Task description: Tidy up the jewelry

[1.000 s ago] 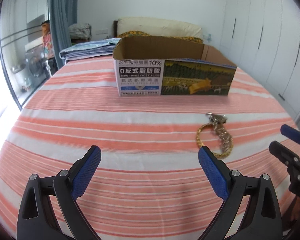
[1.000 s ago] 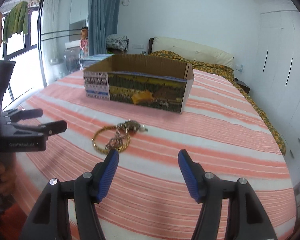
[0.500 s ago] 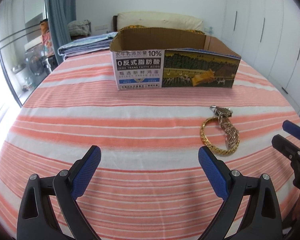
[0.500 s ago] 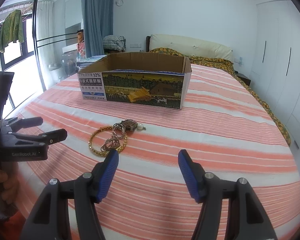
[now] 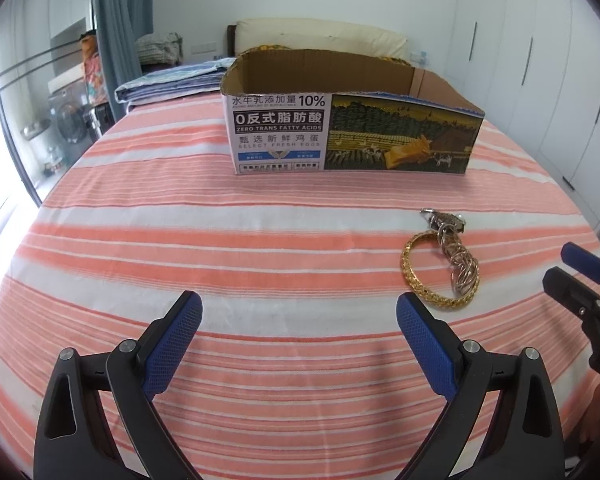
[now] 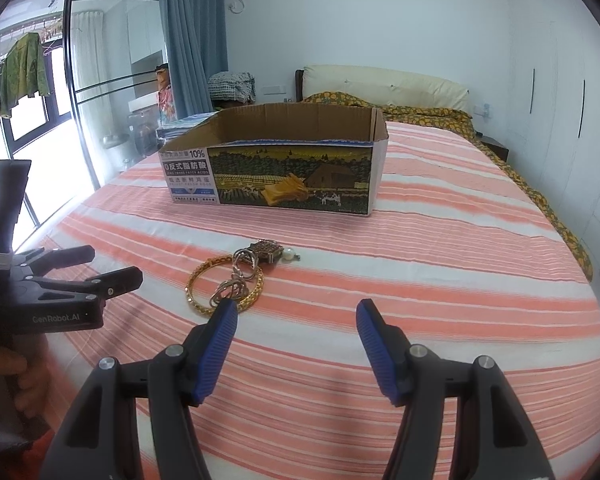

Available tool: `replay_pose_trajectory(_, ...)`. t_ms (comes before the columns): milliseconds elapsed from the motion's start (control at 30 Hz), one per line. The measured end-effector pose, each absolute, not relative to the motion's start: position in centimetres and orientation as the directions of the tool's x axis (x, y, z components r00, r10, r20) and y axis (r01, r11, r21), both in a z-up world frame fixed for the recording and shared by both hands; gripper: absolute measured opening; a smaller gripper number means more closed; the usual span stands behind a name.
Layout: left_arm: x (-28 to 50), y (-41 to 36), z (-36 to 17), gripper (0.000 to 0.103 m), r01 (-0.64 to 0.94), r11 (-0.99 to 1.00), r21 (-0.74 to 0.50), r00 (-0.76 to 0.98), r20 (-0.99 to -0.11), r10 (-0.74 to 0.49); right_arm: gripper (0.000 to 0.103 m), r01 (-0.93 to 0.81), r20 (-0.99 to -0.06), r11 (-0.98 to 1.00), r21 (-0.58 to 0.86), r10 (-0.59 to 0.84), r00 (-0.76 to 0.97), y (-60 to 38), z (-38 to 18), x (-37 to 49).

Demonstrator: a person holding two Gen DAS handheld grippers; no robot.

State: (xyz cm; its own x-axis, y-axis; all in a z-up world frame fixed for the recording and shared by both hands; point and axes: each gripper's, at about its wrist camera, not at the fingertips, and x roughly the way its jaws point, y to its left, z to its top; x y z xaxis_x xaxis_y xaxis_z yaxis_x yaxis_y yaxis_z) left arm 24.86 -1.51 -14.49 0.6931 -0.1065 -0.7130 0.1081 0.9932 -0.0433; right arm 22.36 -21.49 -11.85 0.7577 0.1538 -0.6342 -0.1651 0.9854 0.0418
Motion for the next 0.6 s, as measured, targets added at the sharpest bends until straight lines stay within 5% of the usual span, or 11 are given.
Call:
replay_pose_trajectory(233,25.0,-1.8,-14.3,0.098,0.130,0.989,-0.063,0.687,-0.713,-0.136,0.062,-0.267,-0.635,0.957,0.114,0.276,0.721,-20.5,-11.4,22.9)
replay_pose_trajectory(367,24.9,-1.5,-14.3,0.098,0.108,0.992,-0.071,0.693,-0.710,-0.126,0.041,-0.367,-0.653,0.921,0.132,0.359,0.667,-18.4,-11.3,24.2)
replay_pose_trajectory(467,24.9,-1.0,-14.4,0.098,0.091,0.992,-0.092,0.692,-0.710,-0.129,0.040,-0.370,-0.711,0.924,0.097,0.324,0.623,-16.7,-12.8,26.5)
replay_pose_trajectory(533,24.9,-0.8,-14.4,0.098,0.085,0.991,-0.099,0.690,-0.712,-0.130,0.034,-0.348,-0.746,0.932,0.102,0.303,0.593,-16.2,-14.1,28.0)
replay_pose_trajectory(600,24.8,-0.9,-14.4,0.098,0.086,0.991,-0.098,0.693,-0.709,-0.131,0.006,-0.337,-0.748,0.937,0.089,0.286,0.599,-16.1,-14.0,28.5)
